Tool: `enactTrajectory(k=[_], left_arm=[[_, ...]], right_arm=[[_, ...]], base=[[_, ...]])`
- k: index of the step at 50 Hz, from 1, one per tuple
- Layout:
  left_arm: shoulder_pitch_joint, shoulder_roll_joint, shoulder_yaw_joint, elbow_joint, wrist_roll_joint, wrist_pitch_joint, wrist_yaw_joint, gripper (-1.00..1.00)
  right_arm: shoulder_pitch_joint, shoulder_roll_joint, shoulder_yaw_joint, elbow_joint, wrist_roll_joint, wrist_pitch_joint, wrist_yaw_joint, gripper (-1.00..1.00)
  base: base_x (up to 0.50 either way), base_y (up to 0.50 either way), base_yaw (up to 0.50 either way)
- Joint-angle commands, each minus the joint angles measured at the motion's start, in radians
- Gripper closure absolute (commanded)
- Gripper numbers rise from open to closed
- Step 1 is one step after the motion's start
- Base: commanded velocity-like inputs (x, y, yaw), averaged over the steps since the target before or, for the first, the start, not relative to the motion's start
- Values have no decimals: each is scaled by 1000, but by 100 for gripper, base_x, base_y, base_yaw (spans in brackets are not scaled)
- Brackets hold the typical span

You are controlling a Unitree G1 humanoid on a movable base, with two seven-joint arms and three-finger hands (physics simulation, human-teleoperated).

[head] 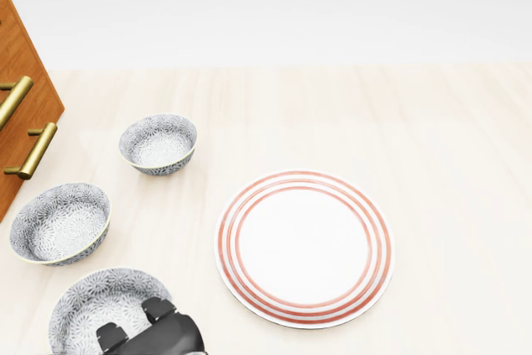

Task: Put the bowl at the front on the plate.

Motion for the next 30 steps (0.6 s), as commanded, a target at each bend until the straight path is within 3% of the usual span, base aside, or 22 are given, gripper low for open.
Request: enactTrajectory(k=[1,8,9,11,30], left_arm=[[3,-1,0,-10,-1,0,0,-100],[1,-1,2,-9,-1,0,-2,-100],[1,-1,3,-9,-2,0,-2,-100],[0,-1,3,-8,-1,0,-3,-100],[-2,-2,1,8,3,0,-6,-100]], right_arm=[[-27,3,-52,72,-12,0,0,-100],[-55,11,-85,120,1,0,0,-100],[-59,12,-90,116,3,0,0,56],[-58,16,-92,109,5,0,0,100],[-95,0,-129,5,-3,0,0,100]], base=[[0,0,0],[0,0,0],[0,0,0],[0,0,0],[0,0,0]])
